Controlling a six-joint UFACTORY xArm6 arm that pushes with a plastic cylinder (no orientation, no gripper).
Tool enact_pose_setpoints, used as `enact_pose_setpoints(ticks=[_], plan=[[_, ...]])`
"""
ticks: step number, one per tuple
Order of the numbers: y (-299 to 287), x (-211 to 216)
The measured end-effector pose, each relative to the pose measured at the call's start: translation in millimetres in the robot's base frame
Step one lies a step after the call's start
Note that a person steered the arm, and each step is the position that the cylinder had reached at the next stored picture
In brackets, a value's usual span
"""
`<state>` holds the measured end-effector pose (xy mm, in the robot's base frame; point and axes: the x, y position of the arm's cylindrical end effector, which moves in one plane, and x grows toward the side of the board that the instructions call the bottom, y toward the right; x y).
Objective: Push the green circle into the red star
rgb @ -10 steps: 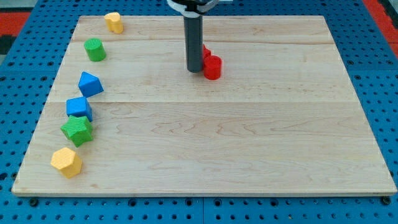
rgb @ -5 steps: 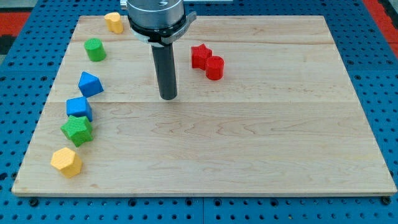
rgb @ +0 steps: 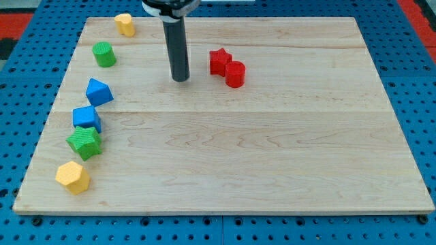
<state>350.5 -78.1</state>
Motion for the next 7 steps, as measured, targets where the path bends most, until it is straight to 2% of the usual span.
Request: enact_pose_setpoints(ticks=[1, 2, 4, 6, 7], plan=[[-6.1, -42.5], [-44.6, -70.5], [-53.4, -85.8], [-65.0, -73.4], [-106.3, -62.4]])
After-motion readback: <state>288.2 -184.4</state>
